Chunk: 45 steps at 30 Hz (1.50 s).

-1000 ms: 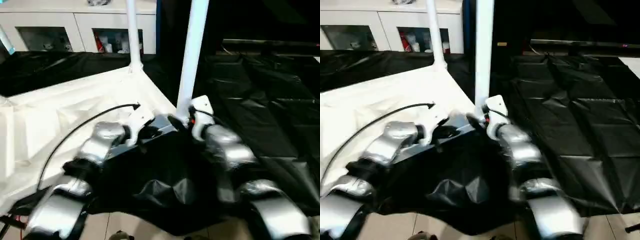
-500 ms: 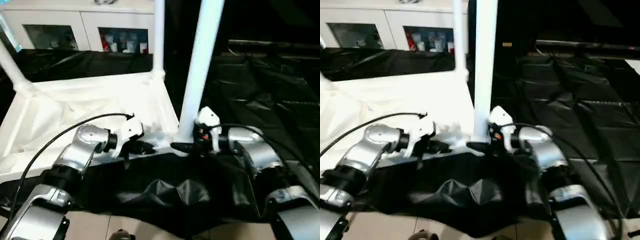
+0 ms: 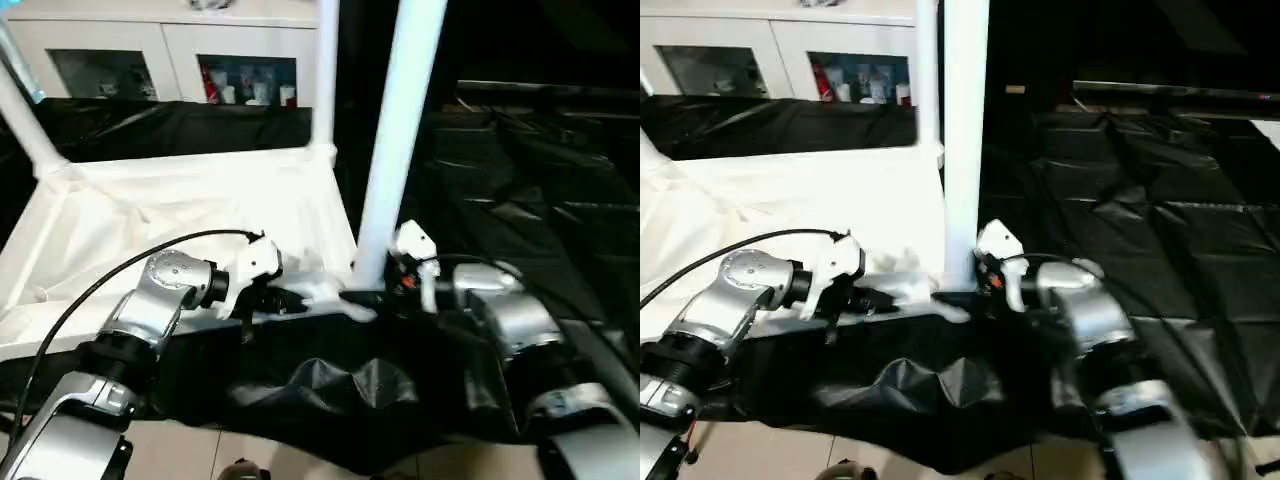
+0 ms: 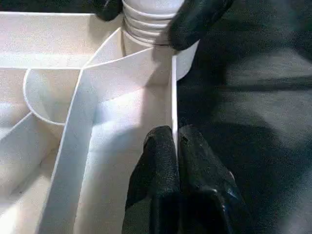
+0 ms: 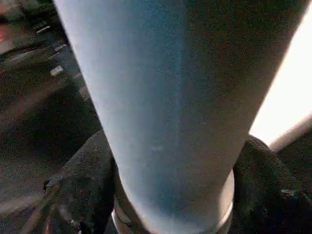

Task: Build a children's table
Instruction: Rotate leg to tighten

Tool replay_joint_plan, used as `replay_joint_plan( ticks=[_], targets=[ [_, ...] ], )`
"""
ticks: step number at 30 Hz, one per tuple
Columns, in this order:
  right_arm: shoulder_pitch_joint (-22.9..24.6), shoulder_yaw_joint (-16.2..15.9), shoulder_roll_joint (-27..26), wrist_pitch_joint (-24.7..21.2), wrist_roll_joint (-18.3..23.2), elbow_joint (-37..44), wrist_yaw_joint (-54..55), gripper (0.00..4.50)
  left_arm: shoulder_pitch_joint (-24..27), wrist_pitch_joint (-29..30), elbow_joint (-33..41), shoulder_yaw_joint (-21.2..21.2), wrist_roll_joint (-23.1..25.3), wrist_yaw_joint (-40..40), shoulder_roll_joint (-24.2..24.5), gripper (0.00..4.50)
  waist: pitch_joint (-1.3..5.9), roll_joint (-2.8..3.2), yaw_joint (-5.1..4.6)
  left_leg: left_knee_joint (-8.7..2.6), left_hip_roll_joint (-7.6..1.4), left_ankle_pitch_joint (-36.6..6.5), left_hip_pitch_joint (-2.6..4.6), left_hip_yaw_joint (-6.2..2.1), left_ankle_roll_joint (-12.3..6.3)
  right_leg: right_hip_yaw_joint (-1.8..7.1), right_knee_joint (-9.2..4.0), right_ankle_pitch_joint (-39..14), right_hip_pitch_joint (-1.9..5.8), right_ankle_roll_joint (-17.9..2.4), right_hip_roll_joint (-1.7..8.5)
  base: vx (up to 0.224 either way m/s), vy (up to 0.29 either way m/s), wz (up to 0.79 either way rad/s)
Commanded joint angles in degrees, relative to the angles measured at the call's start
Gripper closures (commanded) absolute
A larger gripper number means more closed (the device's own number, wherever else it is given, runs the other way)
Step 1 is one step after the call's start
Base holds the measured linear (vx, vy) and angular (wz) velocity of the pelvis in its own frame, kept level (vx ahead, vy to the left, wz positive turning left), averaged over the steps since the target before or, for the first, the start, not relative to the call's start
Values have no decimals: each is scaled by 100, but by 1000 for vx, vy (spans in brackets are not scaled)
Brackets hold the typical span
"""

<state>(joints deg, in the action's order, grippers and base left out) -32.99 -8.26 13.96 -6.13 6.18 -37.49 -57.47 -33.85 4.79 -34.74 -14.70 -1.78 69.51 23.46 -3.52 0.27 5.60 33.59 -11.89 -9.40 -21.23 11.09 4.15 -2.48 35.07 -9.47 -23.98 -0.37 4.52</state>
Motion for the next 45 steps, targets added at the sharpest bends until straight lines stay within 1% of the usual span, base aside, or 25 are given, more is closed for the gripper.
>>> replay_joint_plan(
  ticks=[1, 2, 3, 4, 7, 9, 10, 12, 14, 15, 16, 18, 20, 22, 25, 26, 27, 28, 29, 30, 33, 39, 42, 43, 45],
  targets=[
    [-173, 153, -223, -36, -113, -332, 787, 176, -255, 115, -24, 215, -47, -465, -227, 450, 401, -35, -38, -411, -98, -1612, 79, -65, 63, 183, -438, -1836, 271, -1150, 314, 0, 0, 0],
    [-257, 275, -366, -47, -111, -541, 1229, 176, -333, 174, -97, 233, -4, -676, -310, 450, 403, -50, -43, -415, -95, -1610, 79, -70, 79, 184, -443, -1880, 278, -1126, 323, 0, 0, 0],
    [-257, 275, -366, -47, -111, -541, 1229, 178, -333, 174, -97, 233, -4, -676, -310, 450, 400, -37, -65, -415, -89, -1613, 88, -75, 107, 184, -453, -1952, 269, -1087, 317, 0, 0, 0],
    [-336, 386, -510, -44, -94, -731, 1675, 178, -424, 255, -184, 262, 53, -959, -407, 450, 407, -33, -68, -412, -87, -1621, 84, -74, 96, 187, -454, -1949, 276, -1073, 318, 0, 0, 0],
    [-537, 663, -930, -60, -70, -1188, 2983, 182, -734, 496, -499, 395, 143, -1822, -752, 450, 421, -14, -88, -395, -73, -1456, 96, -53, 120, 198, -437, -1651, 250, -1127, 303, 0, 0, 0],
    [-630, 781, -1148, -13, -87, -1399, 3591, 183, -864, 568, -618, 443, 141, -2130, -941, 450, 429, -18, -78, -390, -70, -1365, 89, -47, 114, 197, -425, -1454, 267, -1153, 295, 0, 0, 0],
    [-630, 781, -1148, -13, -87, -1399, 3591, 183, -864, 568, -618, 443, 141, -2130, -941, 450, 459, -19, -67, -382, -68, -1257, 81, -52, 89, 193, -392, -1206, 293, -1192, 294, 0, 0, 0],
    [-714, 832, -1446, 93, -118, -1557, 3933, 183, -969, 582, -710, 478, 148, -2374, -1159, 450, 458, -21, -63, -370, -61, -1132, 60, -36, -6, 195, -373, -869, 306, -1257, 289, 0, 0, 0],
    [-724, 784, -1503, 139, -173, -1574, 3966, 183, -982, 567, -719, 482, 157, -2428, -1205, 450, 458, -14, -53, -370, -57, -1106, 57, -36, -64, 186, -369, -779, 320, -1280, 289, 0, 0, 0],
    [-718, 715, -1557, 217, -219, -1576, 3891, 127, -976, 550, -709, 465, 168, -2418, -1243, 450, 450, -14, -52, -376, -61, -1163, 65, -36, -75, 181, -380, -860, 315, -1273, 288, 0, 0, 0],
    [-695, 673, -1597, 271, -220, -1524, 3750, 113, -945, 526, -663, 437, 161, -2339, -1264, 450, 442, -11, -54, -379, -65, -1254, 67, -36, -70, 183, -397, -985, 312, -1260, 296, 0, 0, 0],
    [-668, 619, -1590, 301, -211, -1448, 3522, 113, -883, 490, -578, 378, 160, -2186, -1244, 450, 429, -21, -57, -391, -68, -1378, 62, -43, -67, 183, -413, -1195, 315, -1209, 300, 0, 0, 0],
    [-673, 565, -1549, 351, -249, -1433, 3418, 78, -825, 432, -511, 342, 123, -2052, -1211, 450, 429, -29, -57, -396, -74, -1413, 69, -50, -60, 183, -419, -1306, 314, -1176, 303, 0, 0, 0],
    [-665, 388, -1381, 443, -330, -1316, 3029, 58, -706, 368, -383, 288, 51, -1779, -1118, 450, 436, -30, -68, -395, -79, -1364, 57, -53, -59, 183, -403, -1220, 324, -1189, 302, 0, 0, 0],
    [-591, 144, -1147, 537, -397, -1076, 2358, 58, -597, 339, -300, 236, 34, -1576, -1013, 450, 440, -39, -71, -380, -76, -1266, 43, -47, -133, 183, -383, -1022, 340, -1230, 301, 0, 0, 0],
    [-591, 144, -1147, 537, -397, -1076, 2358, 58, -597, 339, -300, 236, 34, -1576, -1013, 450, 439, -43, -69, -378, -72, -1238, 40, -42, -157, 183, -390, -994, 343, -1235, 299, 0, 0, 0],
    [-490, -53, -914, 582, -422, -844, 1776, 58, -538, 288, -278, 205, 43, -1465, -933, 450, 435, -44, -63, -374, -73, -1199, 40, -39, -202, 183, -389, -968, 346, -1250, 295, 0, 0, 0],
    [-466, -96, -855, 589, -426, -791, 1638, 58, -526, 285, -274, 200, 44, -1442, -916, 450, 437, -45, -50, -372, -81, -1211, 46, -40, -214, 179, -388, -968, 352, -1249, 296, 0, 0, 0],
    [-387, -220, -674, 617, -430, -626, 1246, 58, -464, 194, -230, 158, 46, -1290, -829, 450, 430, -77, -50, -366, -82, -1207, 39, -30, -251, 181, -390, -972, 345, -1256, 290, 0, 0, 0],
    [-327, -307, -522, 648, -432, -500, 949, 58, -403, 189, -166, 127, 26, -1135, -749, 450, 424, -68, -35, -370, -90, -1255, 47, -29, -257, 178, -398, -1091, 338, -1244, 291, 0, 0, 0],
    [-252, -335, -213, 612, -334, -301, 332, 58, -226, 70, 51, 44, -39, -624, -516, 450, 416, -51, -22, -381, -110, -1381, 54, -40, -228, 180, -411, -1347, 322, -1205, 303, 0, 0, 0],
    [-252, -352, 175, 579, -270, -211, -261, 58, -39, -138, 261, -69, -69, 32, -161, 450, 412, -15, -16, -381, -118, -1518, 78, -35, -167, 183, -409, -1408, 286, -1283, 290, 0, 0, 0],
    [-209, -367, 342, 466, -180, -50, -598, 58, 44, -170, 373, -71, -143, 366, -9, 450, 423, -19, -11, -383, -127, -1500, 76, -43, -153, 178, -390, -1290, 303, -1308, 289, 0, 0, 0],
    [-186, -381, 395, 417, -148, 16, -717, 84, 70, -155, 414, -63, -183, 479, 38, 450, 422, -18, -10, -381, -126, -1450, 69, -35, -180, 181, -381, -1210, 301, -1330, 284, 0, 0, 0],
    [-131, -416, 474, 356, -153, 119, -940, 92, 113, -150, 458, -56, -243, 650, 117, 450, 427, -16, 1, -370, -122, -1404, 67, -32, -204, 179, -371, -1122, 305, -1362, 284, 0, 0, 0]
  ],
)
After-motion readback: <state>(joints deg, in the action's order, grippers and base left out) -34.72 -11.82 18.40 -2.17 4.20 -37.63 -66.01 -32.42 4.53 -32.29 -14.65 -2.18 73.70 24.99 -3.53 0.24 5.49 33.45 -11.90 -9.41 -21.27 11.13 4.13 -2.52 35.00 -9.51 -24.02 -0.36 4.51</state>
